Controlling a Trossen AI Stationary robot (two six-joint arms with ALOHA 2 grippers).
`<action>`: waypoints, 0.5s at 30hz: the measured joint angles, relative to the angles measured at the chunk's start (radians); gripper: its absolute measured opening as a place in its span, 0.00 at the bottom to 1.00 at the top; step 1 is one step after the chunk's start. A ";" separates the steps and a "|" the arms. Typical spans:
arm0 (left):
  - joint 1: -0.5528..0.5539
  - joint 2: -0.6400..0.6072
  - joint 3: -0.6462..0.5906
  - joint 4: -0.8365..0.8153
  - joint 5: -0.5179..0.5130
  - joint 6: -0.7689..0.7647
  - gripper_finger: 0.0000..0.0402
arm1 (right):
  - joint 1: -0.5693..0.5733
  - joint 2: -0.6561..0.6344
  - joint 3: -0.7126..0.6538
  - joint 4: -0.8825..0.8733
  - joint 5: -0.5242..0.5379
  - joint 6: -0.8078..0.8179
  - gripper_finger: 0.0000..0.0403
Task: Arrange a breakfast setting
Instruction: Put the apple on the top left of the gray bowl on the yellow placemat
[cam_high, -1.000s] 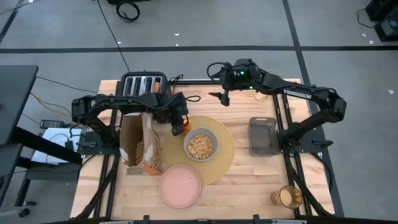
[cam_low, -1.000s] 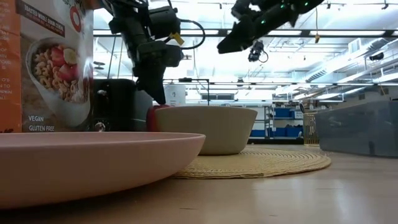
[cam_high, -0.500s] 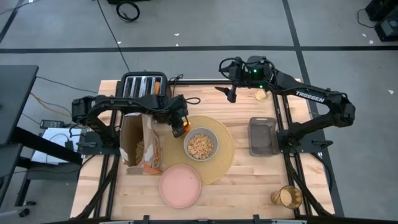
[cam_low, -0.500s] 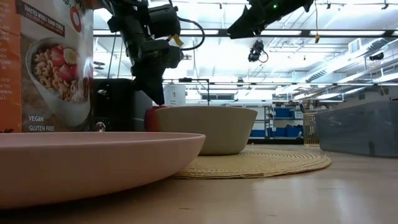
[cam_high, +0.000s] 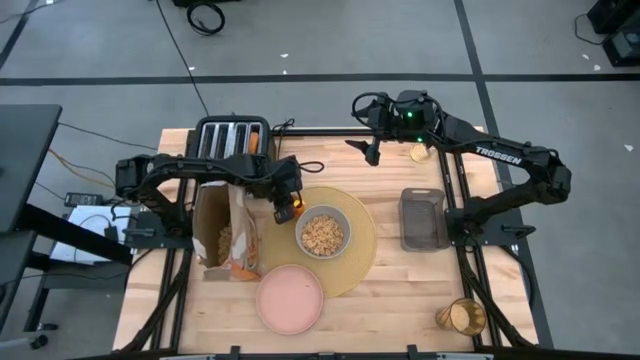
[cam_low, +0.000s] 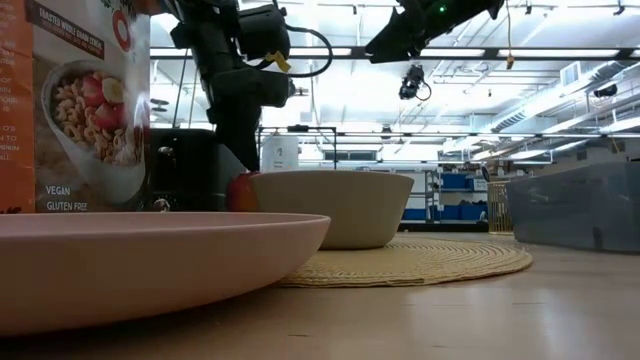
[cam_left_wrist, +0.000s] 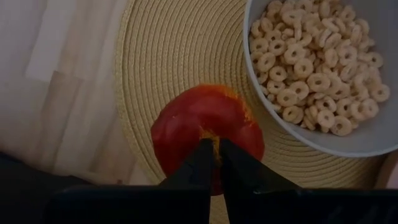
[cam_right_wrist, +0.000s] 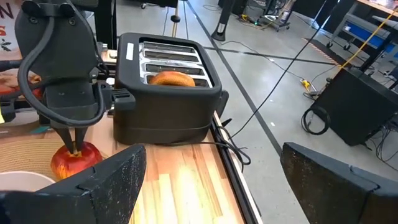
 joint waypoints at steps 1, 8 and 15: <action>0.000 0.000 0.000 0.001 -0.002 0.000 0.06 | 0.000 0.000 0.000 0.000 0.000 0.000 0.93; 0.000 0.000 0.000 0.006 -0.018 -0.003 0.06 | 0.000 0.000 0.000 0.000 0.000 0.000 0.93; 0.000 0.003 0.000 0.009 -0.019 -0.004 0.06 | 0.000 0.000 0.000 -0.001 -0.001 0.000 0.93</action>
